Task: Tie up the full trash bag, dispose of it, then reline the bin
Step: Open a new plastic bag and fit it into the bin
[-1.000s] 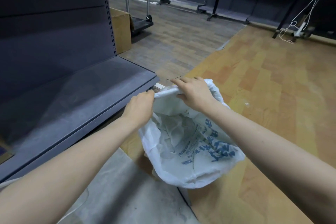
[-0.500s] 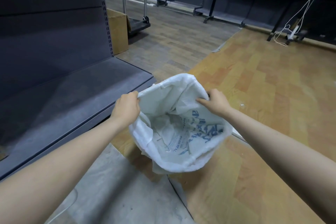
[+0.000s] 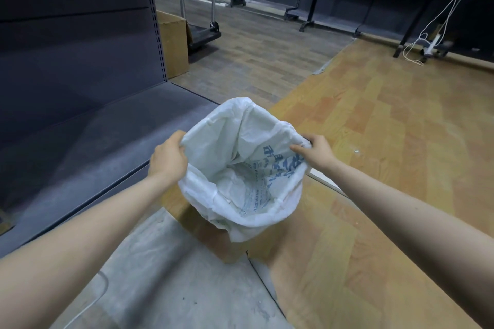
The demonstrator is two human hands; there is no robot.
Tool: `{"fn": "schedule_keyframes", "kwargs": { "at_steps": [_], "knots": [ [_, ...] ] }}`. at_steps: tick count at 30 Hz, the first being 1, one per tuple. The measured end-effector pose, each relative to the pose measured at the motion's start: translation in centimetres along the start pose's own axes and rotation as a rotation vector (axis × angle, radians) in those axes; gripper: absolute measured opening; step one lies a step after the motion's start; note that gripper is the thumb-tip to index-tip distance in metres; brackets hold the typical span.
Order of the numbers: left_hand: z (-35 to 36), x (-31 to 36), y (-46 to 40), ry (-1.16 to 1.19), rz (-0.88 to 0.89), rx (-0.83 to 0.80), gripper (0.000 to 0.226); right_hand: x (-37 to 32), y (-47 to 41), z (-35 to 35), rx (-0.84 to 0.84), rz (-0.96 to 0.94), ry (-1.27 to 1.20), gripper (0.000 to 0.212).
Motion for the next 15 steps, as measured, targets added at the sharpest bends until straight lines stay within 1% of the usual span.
{"fn": "schedule_keyframes", "kwargs": {
  "at_steps": [2,4,5,6,8,9,10,12,13,15],
  "knots": [
    [0.0,-0.1,-0.1,0.008,-0.006,-0.009,0.026,0.3,0.3,0.4,0.025,0.025,-0.106,0.014],
    [0.0,-0.2,-0.2,0.007,-0.012,-0.015,0.026,0.6,0.8,0.7,0.069,0.067,-0.176,0.023],
    [0.0,-0.4,-0.3,0.009,-0.025,-0.020,0.026,0.7,1.0,0.8,0.089,0.089,-0.217,0.024],
    [0.0,-0.6,-0.4,0.010,-0.039,-0.025,0.025,0.7,1.3,1.1,0.103,0.100,-0.267,0.021],
    [-0.1,-0.9,-0.3,0.019,-0.064,-0.024,0.023,0.5,2.2,2.0,0.115,0.119,-0.356,0.005],
    [-0.2,-1.0,-0.3,0.034,-0.081,-0.031,0.021,0.2,2.7,2.5,0.118,0.120,-0.380,0.012],
    [-0.2,-1.1,-0.2,0.059,-0.096,-0.039,0.018,0.0,3.3,3.2,0.116,0.124,-0.400,0.025],
    [0.0,-1.6,-0.4,0.162,-0.134,-0.064,0.016,-0.5,4.5,4.9,0.097,0.127,-0.433,0.043],
    [0.1,-1.9,-0.6,0.243,-0.159,-0.082,0.017,-0.6,5.0,6.0,0.066,0.129,-0.427,0.048],
    [0.4,-3.0,-0.9,0.383,-0.237,-0.109,0.018,-1.0,5.7,8.4,-0.019,0.146,-0.419,0.045]
  ]
}}
Point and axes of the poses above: each hand's wrist, its own y-axis away from the middle knuckle, its own z-axis out of the palm, x = y × z, the point moved 7 cm from there along -y, towards the middle knuckle, and after that the axes turned 11 degrees about -x, right-handed, at the moved point
